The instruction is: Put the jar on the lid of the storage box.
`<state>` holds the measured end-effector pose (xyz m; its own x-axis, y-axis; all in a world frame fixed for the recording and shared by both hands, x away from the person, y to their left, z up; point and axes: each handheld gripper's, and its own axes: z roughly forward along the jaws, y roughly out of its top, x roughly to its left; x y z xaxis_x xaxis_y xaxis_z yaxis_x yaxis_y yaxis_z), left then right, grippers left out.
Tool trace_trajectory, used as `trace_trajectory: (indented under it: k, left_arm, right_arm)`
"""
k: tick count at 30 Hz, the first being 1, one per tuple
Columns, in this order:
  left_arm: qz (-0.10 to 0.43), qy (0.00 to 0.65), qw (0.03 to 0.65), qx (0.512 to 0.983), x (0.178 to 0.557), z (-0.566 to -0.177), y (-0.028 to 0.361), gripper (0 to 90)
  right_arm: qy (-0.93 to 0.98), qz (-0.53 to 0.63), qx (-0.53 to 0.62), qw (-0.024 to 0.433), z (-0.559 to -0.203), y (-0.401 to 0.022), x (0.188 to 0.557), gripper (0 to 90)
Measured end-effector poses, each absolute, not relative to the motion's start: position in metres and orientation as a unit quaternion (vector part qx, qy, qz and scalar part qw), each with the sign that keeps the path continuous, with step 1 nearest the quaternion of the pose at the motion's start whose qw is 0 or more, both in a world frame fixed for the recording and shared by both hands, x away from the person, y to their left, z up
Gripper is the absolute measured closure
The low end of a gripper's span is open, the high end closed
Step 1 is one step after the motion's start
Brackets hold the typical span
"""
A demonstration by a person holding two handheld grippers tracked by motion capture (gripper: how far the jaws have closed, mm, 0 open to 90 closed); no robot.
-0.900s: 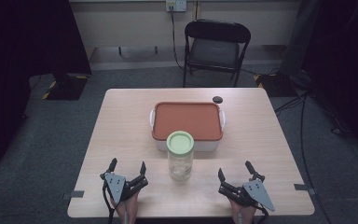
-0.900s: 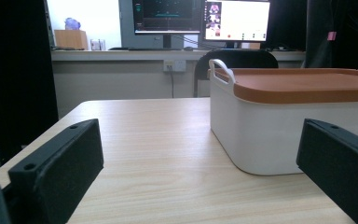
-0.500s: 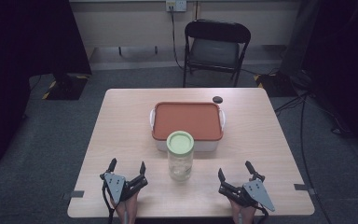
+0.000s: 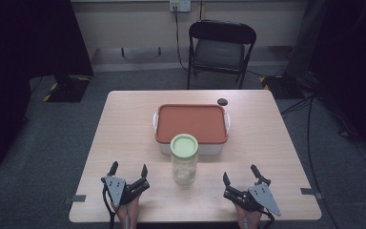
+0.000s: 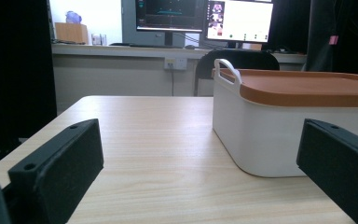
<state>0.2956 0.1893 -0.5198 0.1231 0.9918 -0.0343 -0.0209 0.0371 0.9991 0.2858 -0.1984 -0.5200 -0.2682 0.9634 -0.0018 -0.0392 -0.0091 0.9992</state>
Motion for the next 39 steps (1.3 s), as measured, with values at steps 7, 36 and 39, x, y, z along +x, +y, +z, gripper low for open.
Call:
trace_trajectory:
  k: [7,36,39]
  left_arm:
    - [0.453,0.475,0.556,0.510,0.293,-0.517,0.190,0.0]
    - [0.452,0.459,0.573,0.506,0.262,-0.492,0.187,0.0]
    - [0.452,0.455,0.575,0.508,0.261,-0.489,0.186,0.0]
  right_arm:
    - [0.552,0.574,0.419,0.437,-0.520,-0.198,0.286,0.5]
    - [0.552,0.573,0.419,0.437,-0.520,-0.198,0.286,0.5]
    - [0.551,0.573,0.419,0.438,-0.520,-0.198,0.286,0.5]
